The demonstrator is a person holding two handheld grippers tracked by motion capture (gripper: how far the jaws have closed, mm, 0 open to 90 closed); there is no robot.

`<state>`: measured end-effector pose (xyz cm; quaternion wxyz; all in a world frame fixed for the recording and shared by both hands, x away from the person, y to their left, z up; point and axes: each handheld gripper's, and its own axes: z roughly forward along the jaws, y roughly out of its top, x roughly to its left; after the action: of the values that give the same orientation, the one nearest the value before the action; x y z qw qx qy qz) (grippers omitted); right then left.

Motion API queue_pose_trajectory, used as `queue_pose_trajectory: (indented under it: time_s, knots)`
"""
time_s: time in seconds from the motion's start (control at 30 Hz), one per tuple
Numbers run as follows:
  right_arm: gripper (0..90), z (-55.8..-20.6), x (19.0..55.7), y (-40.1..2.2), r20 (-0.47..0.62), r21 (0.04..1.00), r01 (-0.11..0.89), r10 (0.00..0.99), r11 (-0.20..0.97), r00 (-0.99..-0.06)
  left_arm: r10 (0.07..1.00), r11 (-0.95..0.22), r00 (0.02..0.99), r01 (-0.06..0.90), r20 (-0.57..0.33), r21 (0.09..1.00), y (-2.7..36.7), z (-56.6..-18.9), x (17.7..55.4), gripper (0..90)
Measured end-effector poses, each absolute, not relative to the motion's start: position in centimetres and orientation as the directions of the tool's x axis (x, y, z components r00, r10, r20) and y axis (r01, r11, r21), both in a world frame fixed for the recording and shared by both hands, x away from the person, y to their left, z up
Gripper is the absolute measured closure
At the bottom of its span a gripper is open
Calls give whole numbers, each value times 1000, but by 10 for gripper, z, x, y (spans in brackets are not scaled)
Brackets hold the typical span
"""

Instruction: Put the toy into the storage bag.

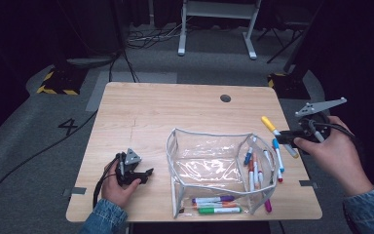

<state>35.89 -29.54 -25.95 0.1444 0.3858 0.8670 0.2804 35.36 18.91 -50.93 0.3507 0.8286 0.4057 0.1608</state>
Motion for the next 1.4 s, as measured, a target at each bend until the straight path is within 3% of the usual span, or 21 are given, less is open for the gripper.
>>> queue_pose_trajectory:
  time_s: [0.2,0.53,0.8,1.4]
  knots:
    - [768,-252,352,-267,-67,578,523,675,627,-735,784,-429,621,557,-13,711,189,-509,354,277]
    - [768,-261,347,-222,-26,533,471,570,703,-821,784,-429,621,557,-13,711,189,-509,354,277]
    - [769,-289,346,-183,3,474,410,464,779,-886,783,-428,622,558,-17,711,189,-509,354,277]
    - [768,-353,351,-137,83,312,332,322,890,-943,785,-419,619,563,-28,712,189,-510,354,277]
